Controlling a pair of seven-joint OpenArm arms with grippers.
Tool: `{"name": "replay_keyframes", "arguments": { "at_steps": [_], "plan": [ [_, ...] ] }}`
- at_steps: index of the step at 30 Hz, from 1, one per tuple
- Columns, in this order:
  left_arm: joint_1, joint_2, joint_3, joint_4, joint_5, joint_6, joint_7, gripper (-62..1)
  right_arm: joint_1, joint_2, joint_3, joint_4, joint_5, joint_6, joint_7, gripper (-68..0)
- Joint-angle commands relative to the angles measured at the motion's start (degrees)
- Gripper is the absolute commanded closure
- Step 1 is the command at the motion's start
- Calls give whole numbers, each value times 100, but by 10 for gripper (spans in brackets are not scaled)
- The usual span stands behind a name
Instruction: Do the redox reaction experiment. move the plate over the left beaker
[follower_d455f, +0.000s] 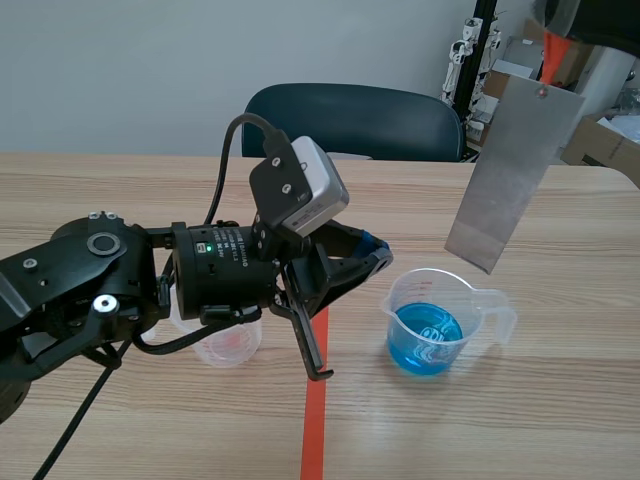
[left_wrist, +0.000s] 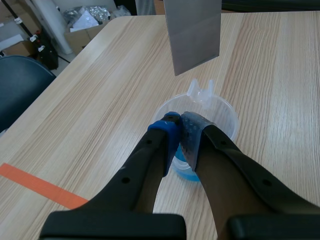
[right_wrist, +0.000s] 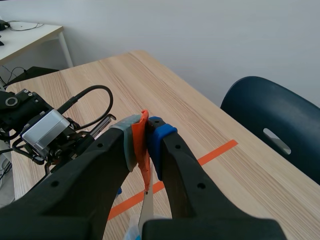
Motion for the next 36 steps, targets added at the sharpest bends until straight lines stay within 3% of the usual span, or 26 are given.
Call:
{"name": "replay_keyframes", "arguments": {
  "at_steps": [1,15,20,25,28,31,36],
  "plan": [
    [-90,26,4,136,-61,-9,-59,-25,83,46,70,52,98,0,103,0],
    [136,-87,4,136,-153,-13,-103,-33,83,46,70,52,81,0,103,0],
    [299,-319,-37,179,-457,-52,-101,-175,83,46,70,52,81,0,105,0],
    [564,-756,-37,439,-535,-50,-149,-234,85,31,70,52,81,0,107,0],
    [822,-1115,-74,649,-535,-48,-498,-306,85,-52,70,52,52,0,105,0],
    [1207,-1429,-299,863,-538,-35,-745,-392,85,-149,70,55,-120,0,107,0],
    [2000,-1891,-990,1113,-538,-2,-1180,-456,87,-321,109,55,-334,0,105,0]
  ]
}}
